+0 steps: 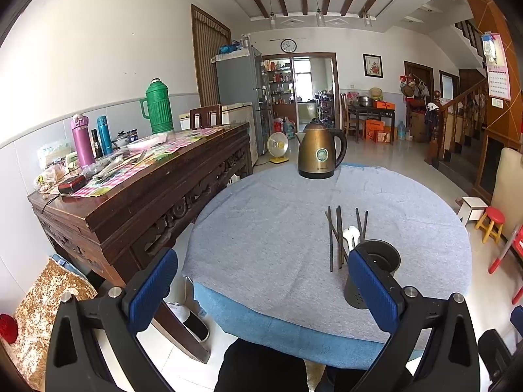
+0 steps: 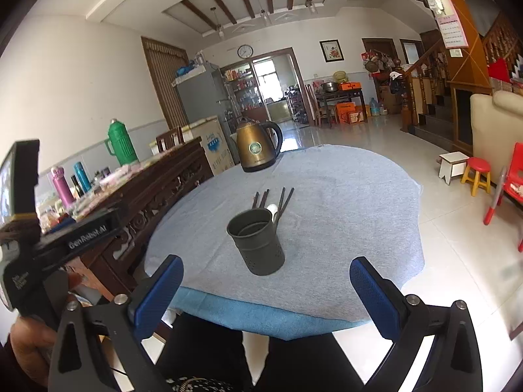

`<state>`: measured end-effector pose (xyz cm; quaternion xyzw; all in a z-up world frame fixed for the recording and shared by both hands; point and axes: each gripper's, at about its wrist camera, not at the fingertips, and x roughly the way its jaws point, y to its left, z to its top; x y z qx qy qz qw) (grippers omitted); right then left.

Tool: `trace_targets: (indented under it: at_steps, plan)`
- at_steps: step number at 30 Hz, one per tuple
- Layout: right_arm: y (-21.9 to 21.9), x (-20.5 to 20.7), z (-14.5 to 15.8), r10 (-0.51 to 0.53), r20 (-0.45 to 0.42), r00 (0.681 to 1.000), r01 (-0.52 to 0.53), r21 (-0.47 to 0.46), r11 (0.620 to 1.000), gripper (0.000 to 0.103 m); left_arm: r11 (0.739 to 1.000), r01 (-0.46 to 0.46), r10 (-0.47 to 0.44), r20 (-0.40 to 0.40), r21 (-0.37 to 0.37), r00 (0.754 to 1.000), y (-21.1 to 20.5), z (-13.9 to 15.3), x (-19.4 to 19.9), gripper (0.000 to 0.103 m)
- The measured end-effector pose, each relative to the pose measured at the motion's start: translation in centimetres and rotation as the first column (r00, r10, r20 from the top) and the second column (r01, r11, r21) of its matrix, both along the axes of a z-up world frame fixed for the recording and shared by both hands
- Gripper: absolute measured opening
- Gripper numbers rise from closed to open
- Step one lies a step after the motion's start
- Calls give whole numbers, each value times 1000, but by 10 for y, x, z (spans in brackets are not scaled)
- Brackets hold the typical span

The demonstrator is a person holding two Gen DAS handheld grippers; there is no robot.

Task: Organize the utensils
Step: 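Move both grippers toward the dark grey utensil cup of chopsticks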

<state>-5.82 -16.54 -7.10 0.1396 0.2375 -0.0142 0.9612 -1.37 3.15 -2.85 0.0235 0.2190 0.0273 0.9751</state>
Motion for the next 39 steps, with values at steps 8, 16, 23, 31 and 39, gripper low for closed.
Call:
trace_targets:
  at_steps: [8, 16, 23, 31, 39]
  plan:
    - [-3, 17, 24, -74, 28, 997, 77, -148, 986, 103, 1000, -5, 5, 20, 31, 1000, -1, 3, 4, 103]
    - [-19, 71, 31, -69, -79, 995, 58, -133, 989, 103, 998, -10, 7, 48, 64, 999, -2, 13, 18, 103]
    - [-5, 93, 31, -68, -76, 995, 53, -184, 981, 103, 998, -5, 5, 8, 67, 1000, 2, 7, 38, 103]
    - [-10, 112, 18, -105, -123, 987, 82, -177, 981, 103, 998, 3, -1, -25, 70, 1000, 1, -3, 61, 103]
    - [-9, 135, 9, -116, -166, 979, 81, -203, 976, 103, 997, 31, -28, -47, 77, 999, -1, -9, 84, 103]
